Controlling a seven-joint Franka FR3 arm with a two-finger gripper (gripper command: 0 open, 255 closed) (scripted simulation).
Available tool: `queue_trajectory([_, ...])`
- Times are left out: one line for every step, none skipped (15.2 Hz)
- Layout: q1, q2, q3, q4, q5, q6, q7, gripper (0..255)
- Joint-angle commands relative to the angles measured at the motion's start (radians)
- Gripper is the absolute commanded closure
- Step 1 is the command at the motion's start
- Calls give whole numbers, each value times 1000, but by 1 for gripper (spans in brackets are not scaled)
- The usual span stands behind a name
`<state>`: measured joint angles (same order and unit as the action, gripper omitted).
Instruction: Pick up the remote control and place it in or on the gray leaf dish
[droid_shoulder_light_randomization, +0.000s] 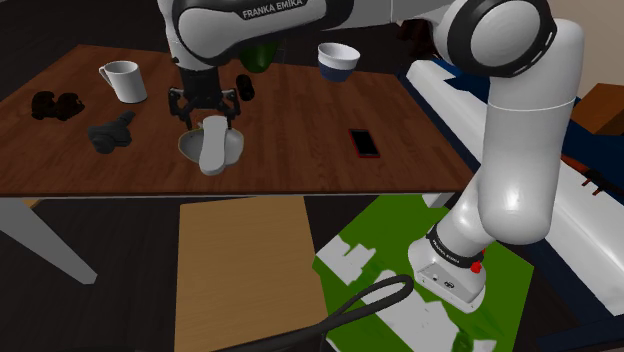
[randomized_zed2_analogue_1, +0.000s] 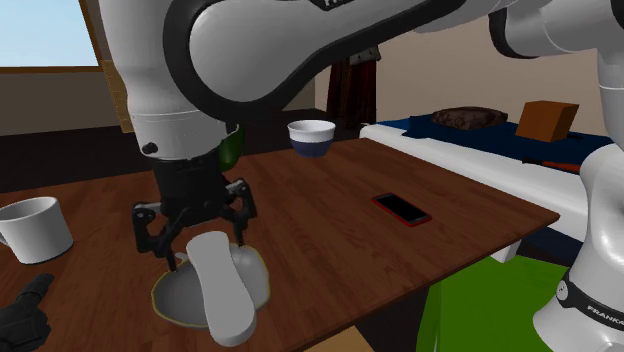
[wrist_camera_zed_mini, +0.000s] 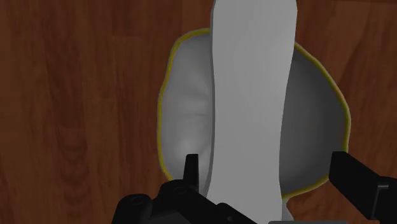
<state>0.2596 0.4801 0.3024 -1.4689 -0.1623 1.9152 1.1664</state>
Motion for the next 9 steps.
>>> queue_trajectory([2, -17, 4, 33, 6, -50, -1, 0])
queue_trajectory([2, -17, 4, 33, 6, -50, -1, 0])
queue_trajectory([2, -17, 4, 33, 6, -50, -1, 0])
queue_trajectory([2, -17, 4, 33, 6, -50, -1, 0])
queue_trajectory([2, -17, 4, 33, 6, -50, -1, 0])
queue_trajectory([2, -17, 4, 33, 6, -50, -1, 0])
queue_trajectory([2, -17, 4, 33, 6, -50, -1, 0])
queue_trajectory([2, -17, 4, 33, 6, -50, -1, 0])
queue_trajectory([2, -17, 4, 33, 6, -50, -1, 0])
